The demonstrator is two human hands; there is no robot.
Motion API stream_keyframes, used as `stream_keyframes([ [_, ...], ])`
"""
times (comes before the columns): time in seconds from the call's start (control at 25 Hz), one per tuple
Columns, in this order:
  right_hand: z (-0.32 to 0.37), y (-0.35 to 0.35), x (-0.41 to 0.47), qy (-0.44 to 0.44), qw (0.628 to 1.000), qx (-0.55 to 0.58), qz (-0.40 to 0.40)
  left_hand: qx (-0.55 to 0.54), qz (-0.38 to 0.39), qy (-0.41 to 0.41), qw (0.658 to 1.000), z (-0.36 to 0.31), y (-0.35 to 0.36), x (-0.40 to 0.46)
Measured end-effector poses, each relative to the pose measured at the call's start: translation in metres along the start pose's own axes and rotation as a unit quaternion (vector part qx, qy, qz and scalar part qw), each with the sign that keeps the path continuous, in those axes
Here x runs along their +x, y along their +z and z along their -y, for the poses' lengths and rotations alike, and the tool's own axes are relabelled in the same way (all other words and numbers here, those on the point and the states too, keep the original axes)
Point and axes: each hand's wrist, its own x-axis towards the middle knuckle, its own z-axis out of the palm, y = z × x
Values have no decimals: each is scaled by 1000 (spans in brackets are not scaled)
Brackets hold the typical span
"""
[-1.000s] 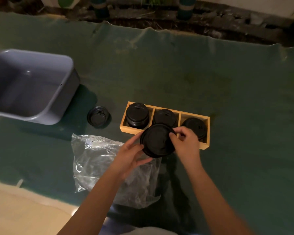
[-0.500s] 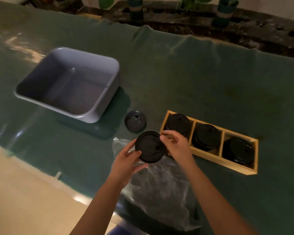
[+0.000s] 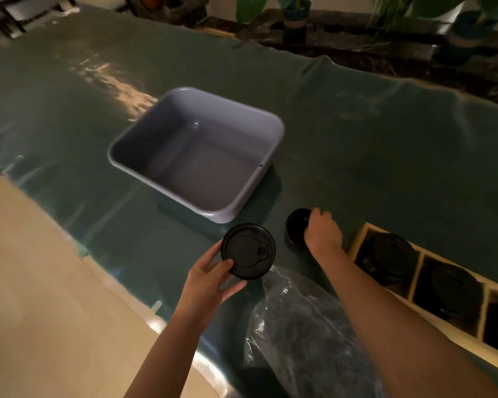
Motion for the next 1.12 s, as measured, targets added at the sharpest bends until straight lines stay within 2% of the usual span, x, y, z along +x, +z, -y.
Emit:
stream_keyframes([
  [0.08, -4, 4, -1, 7, 999, -40, -4, -5, 5, -6, 1000, 0, 1, 2],
  [0.12, -6, 1, -4, 6, 1000, -23, -18, -8, 6, -7, 1000, 0, 3, 3],
  [0.2, -11, -11, -11, 13, 992, 100, -79, -15, 4, -8, 1000, 0, 9, 5],
  [0.24, -13, -22, -16, 17, 972, 200, -119, -15, 5, -7, 1000, -1, 14, 6],
  [0.28, -16, -35, -24, 7, 937, 319, -140, -11, 8, -6, 1000, -1, 19, 6],
  [0.32, -19, -51, -38, -20, 896, 422, -138, -2, 16, -2, 1000, -1, 26, 5],
  [0.36, -23, -60, -53, -55, 869, 476, -123, 7, 30, 3, 1000, -1, 35, 2],
  [0.4, -30, -67, -69, -89, 873, 466, -107, 14, 52, 6, 999, 0, 46, -1],
  [0.48, -37, -69, -92, -132, 921, 356, -87, 10, 102, 4, 995, 2, 64, -6],
  [0.56, -55, -72, -105, -114, 949, 274, -110, -2, 149, -13, 989, 7, 84, -14],
  [0.72, -98, -85, -131, -59, 941, 306, -130, -13, 223, -51, 973, 25, 121, -33],
  [0.84, -122, -88, -148, -33, 939, 303, -159, 40, 218, -29, 975, 41, 147, -45],
  [0.92, -140, -90, -156, 1, 925, 353, -139, 64, 214, -25, 974, 51, 161, -51],
  [1.0, -162, -93, -167, 52, 889, 450, -64, 110, 240, -12, 964, 58, 172, -57],
  [1.04, -173, -95, -174, 83, 856, 511, -9, 137, 258, -2, 956, 60, 177, -60],
  [1.12, -193, -99, -189, 132, 755, 635, 99, 174, 291, 18, 940, 64, 186, -64],
])
